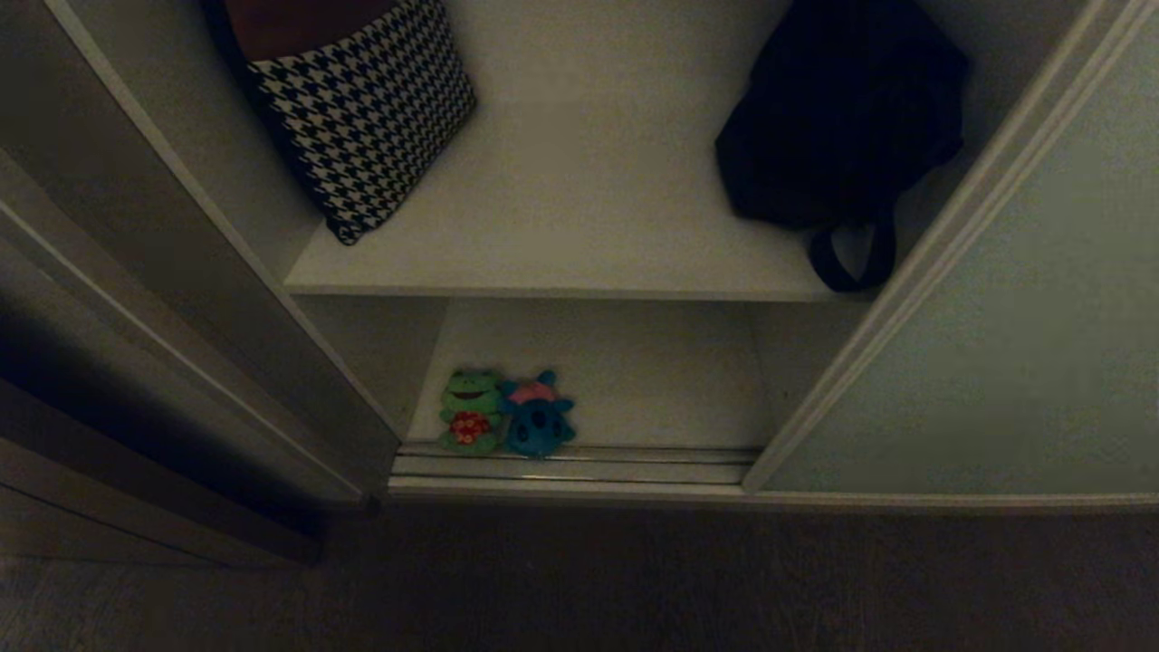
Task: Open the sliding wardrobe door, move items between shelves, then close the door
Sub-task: Close the door
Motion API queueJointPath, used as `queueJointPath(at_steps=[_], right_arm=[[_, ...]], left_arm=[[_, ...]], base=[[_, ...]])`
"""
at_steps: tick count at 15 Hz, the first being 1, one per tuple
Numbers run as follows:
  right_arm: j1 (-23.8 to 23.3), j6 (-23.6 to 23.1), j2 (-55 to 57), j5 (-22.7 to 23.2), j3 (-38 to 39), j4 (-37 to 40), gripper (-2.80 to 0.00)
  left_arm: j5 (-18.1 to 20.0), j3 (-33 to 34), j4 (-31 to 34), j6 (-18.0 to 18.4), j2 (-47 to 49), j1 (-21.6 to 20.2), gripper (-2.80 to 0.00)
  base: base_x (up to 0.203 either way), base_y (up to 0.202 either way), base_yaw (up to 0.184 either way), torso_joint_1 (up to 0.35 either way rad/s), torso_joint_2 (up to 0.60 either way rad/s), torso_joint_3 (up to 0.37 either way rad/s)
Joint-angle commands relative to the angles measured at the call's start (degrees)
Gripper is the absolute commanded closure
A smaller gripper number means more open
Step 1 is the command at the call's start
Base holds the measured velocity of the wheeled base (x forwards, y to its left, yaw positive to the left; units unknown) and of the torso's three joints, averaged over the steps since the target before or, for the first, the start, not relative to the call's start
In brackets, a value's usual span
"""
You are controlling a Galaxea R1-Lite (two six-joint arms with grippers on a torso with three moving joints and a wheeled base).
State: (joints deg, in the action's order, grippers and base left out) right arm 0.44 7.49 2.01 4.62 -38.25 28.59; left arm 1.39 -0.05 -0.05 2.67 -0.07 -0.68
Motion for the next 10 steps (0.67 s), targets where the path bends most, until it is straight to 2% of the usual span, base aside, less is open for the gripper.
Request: queueJointPath(at_steps=[1,3,5,7,10], right_arm=[[0.01,0.70,4.20,2.92,-14.25,16.22,0.00],[0.14,3.92,13.32,6.25,-26.83,24.23,0.00],[0.40,7.96,21.92,7.99,-36.00,27.51,0.00],[0.94,12.78,29.61,9.70,-44.09,28.60,0.00],[1.94,19.43,38.95,11.69,-50.81,26.66,0.00]], left_arm=[[0.02,-0.04,0.05,0.05,0.25,-0.02,0.00],[0.02,-0.04,-0.03,0.05,0.25,-0.02,0.00],[0.02,-0.04,0.05,0.05,0.25,-0.02,0.00],[0.02,0.05,-0.04,0.05,0.25,-0.02,0.00],[0.02,0.04,-0.04,0.05,0.25,-0.02,0.00]], base=[[0.000,0.000,0.000,0.000,0.00,0.000],[0.000,0.000,0.000,0.000,0.00,0.000],[0.000,0.000,0.000,0.000,0.00,0.000],[0.000,0.000,0.000,0.000,0.00,0.000],[0.000,0.000,0.000,0.000,0.00,0.000]])
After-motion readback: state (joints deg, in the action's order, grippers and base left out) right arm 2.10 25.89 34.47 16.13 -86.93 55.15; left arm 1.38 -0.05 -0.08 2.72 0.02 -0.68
